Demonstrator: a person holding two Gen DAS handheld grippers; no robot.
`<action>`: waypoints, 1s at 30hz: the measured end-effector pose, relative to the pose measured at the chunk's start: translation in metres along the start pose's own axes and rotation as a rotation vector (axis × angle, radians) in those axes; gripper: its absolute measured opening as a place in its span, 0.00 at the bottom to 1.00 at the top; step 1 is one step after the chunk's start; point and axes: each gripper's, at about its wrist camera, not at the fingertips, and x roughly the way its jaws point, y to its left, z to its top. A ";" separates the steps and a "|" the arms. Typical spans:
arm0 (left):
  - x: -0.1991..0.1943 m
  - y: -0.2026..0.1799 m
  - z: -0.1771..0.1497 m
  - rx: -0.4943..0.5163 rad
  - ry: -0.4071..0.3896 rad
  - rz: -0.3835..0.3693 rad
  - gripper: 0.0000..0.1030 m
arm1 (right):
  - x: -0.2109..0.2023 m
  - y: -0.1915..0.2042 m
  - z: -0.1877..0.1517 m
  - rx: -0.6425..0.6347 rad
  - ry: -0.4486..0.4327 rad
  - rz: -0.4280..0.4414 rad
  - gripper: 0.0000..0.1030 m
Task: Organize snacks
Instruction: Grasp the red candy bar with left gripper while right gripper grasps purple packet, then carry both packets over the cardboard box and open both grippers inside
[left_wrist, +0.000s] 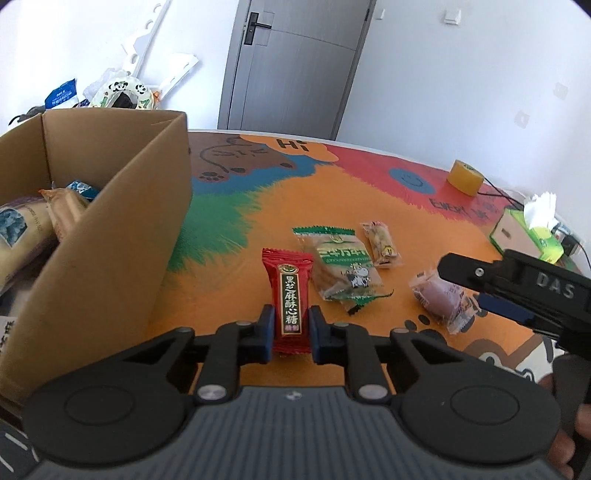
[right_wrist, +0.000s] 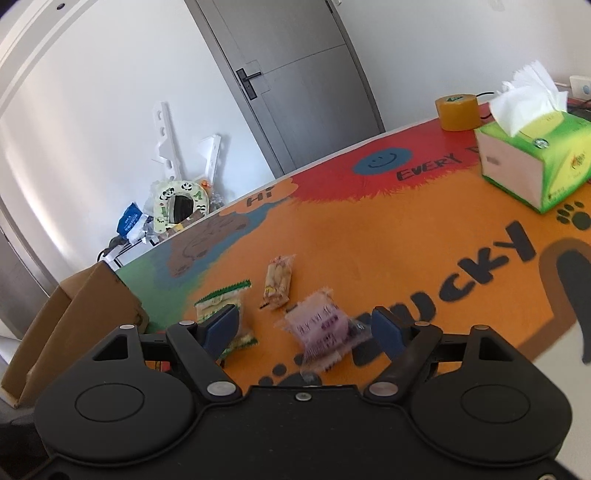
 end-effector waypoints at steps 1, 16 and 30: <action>0.000 0.002 0.001 -0.008 -0.002 -0.002 0.17 | 0.002 0.003 0.002 -0.011 -0.003 -0.006 0.76; -0.004 0.002 0.001 -0.021 -0.001 -0.020 0.17 | 0.017 0.014 -0.013 -0.066 0.055 -0.049 0.37; -0.037 -0.012 -0.005 0.013 -0.043 -0.067 0.17 | -0.035 0.003 -0.040 0.030 -0.002 -0.010 0.32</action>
